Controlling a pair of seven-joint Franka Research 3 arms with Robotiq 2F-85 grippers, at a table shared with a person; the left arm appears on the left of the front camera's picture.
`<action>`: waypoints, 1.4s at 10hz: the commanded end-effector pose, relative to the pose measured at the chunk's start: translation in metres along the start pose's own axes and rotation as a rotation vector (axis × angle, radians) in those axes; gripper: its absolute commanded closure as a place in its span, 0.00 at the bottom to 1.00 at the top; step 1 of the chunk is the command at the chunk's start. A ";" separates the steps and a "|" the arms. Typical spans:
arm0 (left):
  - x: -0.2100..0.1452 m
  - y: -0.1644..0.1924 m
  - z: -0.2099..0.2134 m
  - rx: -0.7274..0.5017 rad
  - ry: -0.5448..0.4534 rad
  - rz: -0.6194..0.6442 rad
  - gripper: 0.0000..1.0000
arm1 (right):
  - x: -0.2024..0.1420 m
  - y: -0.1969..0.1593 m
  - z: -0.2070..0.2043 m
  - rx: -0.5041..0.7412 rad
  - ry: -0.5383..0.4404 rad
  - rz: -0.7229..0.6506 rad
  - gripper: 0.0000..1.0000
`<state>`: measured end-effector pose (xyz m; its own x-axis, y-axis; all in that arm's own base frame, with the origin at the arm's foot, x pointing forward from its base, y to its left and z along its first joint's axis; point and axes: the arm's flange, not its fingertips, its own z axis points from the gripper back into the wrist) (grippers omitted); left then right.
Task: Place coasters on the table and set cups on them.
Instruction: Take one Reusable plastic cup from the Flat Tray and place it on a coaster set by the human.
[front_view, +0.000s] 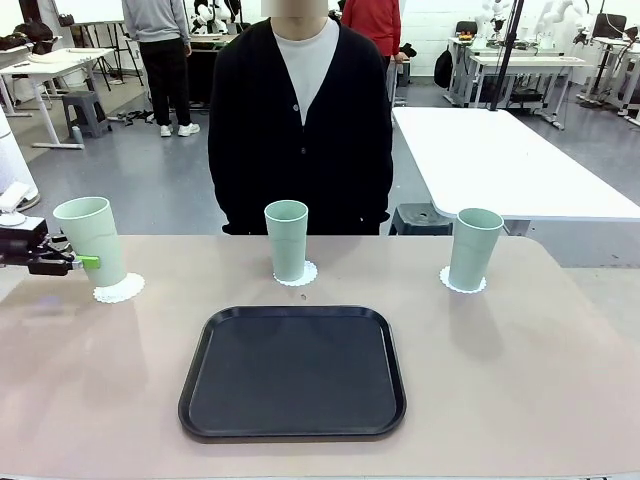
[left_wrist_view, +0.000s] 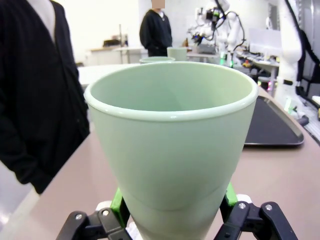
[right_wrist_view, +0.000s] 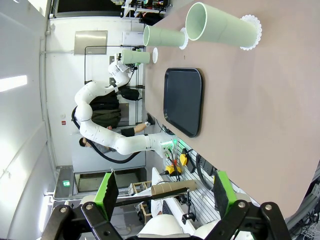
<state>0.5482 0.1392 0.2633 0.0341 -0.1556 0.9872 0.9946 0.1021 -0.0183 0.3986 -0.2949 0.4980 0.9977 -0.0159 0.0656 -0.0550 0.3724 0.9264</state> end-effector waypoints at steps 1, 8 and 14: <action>-0.006 0.005 -0.002 -0.010 0.018 -0.020 0.16 | 0.000 0.002 0.000 0.009 -0.001 -0.002 0.00; -0.027 0.021 -0.008 0.005 0.023 0.004 0.16 | 0.000 0.002 0.000 0.009 -0.001 -0.002 0.00; -0.033 0.022 -0.011 -0.016 0.015 0.022 0.00 | 0.000 0.002 0.000 0.009 -0.001 -0.002 0.00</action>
<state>0.5655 0.1338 0.2284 0.0595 -0.1747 0.9828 0.9943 0.0971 -0.0429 0.3986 -0.2949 0.4980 0.9977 -0.0158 0.0656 -0.0550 0.3724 0.9264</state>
